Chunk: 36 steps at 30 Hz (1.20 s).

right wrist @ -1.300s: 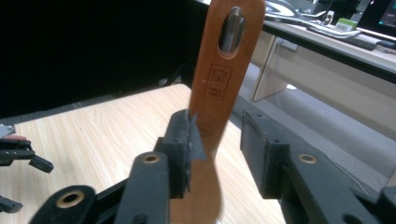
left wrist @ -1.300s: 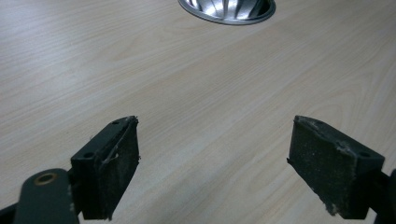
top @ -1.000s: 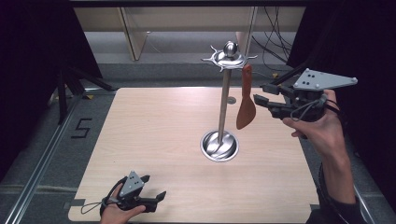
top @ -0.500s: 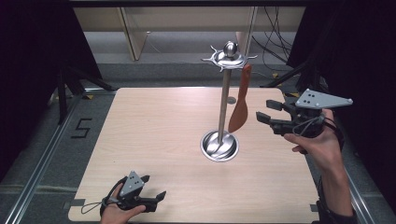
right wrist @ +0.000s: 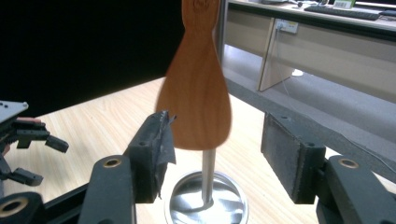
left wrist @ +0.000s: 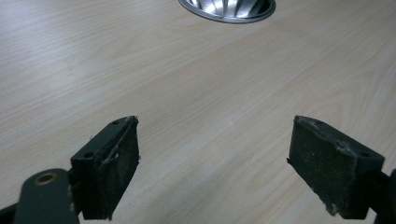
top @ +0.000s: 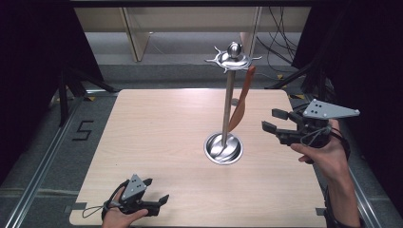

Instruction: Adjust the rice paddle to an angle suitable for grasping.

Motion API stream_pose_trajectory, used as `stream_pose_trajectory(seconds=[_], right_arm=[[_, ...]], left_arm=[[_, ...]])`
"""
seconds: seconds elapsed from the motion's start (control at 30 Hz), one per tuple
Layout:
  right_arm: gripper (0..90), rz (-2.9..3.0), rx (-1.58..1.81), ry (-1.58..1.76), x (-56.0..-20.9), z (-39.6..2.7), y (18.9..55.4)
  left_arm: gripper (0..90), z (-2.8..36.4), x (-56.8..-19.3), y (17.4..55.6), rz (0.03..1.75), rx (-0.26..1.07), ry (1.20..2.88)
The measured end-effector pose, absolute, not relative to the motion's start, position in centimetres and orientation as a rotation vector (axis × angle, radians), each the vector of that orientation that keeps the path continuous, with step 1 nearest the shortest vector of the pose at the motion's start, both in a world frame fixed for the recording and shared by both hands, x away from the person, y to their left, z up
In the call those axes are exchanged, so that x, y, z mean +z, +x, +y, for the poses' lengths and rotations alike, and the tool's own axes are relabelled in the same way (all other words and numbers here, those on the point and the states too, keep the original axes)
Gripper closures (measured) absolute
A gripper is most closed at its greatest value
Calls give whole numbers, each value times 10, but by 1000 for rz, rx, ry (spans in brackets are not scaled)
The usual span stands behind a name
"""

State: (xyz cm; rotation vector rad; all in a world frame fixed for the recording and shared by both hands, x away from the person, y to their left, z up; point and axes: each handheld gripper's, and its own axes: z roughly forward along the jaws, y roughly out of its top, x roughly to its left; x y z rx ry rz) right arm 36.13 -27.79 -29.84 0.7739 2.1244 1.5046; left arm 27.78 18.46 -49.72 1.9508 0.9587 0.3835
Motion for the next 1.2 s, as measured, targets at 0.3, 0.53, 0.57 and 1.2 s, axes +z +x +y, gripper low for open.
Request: stream_pose_trajectory(seconds=[0.3,0.53,0.57,1.2], right_arm=[[411,2164,1459,755,-309,-277,359],[398,2185,1437,775,-318,-277,358],[397,2180,1458,815,-321,-275,356],[346,2288,1331,842,-352,-273,356]], left_arm=[[154,185,-497,279,958,388,1957],[154,185,-497,279,962,396,1964],[154,185,-497,279,963,391,1957],[154,184,-496,278,962,389,1948]])
